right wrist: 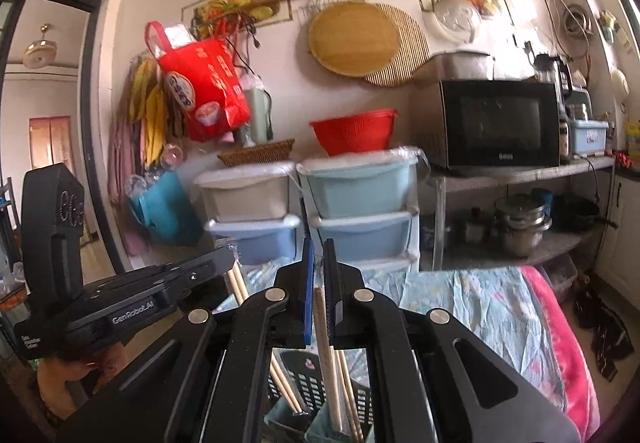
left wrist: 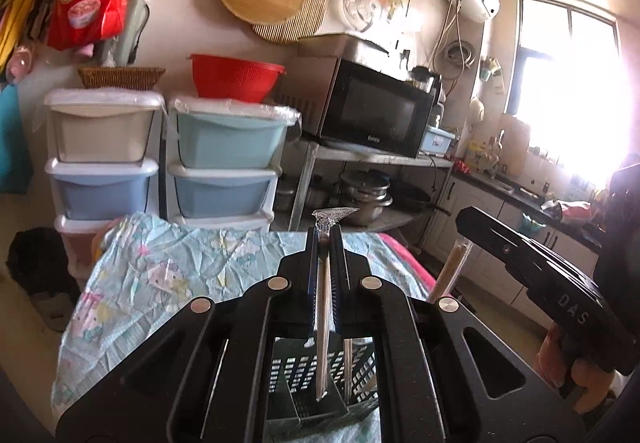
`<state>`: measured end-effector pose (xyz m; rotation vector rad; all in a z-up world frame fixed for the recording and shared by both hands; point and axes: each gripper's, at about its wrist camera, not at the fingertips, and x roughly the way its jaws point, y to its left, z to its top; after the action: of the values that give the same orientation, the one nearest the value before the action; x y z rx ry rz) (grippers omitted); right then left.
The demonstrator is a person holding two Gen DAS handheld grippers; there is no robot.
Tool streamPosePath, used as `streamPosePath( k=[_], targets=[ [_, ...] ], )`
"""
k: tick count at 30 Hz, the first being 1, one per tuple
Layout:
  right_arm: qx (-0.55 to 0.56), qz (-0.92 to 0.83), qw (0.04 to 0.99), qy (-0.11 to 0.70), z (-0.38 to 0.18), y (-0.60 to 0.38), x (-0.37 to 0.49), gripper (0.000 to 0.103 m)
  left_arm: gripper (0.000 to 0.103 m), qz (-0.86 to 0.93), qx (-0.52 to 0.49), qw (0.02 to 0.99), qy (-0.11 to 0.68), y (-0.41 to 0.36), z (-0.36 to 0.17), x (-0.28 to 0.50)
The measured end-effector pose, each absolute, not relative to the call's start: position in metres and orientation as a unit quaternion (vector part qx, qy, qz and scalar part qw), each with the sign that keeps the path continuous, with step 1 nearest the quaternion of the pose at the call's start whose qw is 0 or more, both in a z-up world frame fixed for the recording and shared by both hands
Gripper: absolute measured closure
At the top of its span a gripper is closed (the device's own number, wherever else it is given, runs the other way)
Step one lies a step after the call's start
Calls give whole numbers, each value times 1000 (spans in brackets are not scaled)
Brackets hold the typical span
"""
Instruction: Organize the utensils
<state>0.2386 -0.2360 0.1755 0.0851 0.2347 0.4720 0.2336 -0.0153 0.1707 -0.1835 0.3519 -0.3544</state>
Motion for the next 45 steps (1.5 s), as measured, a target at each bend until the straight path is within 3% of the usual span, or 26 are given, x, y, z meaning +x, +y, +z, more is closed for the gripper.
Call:
streamPosePath(
  k=[17,20,25,29,31,35,37,45],
  targets=[
    [49,219,960,170,130,-231,253,97,100,-181,-99,952,227,-16,121,245],
    [48,210,961,173,126,-232,254,79,98,-177,-101,951,232,-14,116,245],
    [47,200,963,176,118,-237,250,68,67,-168,-107,951,237,-8,110,241],
    [49,189,965,177,114,-243,246,59,52,-156,-108,954,234,-2,109,234],
    [46,185,965,178,112,-245,241,56,38,-155,-117,954,227,5,110,227],
    [44,178,966,182,108,-250,235,52,27,-146,-127,957,214,15,114,214],
    [44,176,966,184,106,-253,231,50,17,-143,-134,958,207,21,116,206],
    [41,172,967,183,102,-259,211,41,11,-136,-137,962,193,31,121,180]
  ],
)
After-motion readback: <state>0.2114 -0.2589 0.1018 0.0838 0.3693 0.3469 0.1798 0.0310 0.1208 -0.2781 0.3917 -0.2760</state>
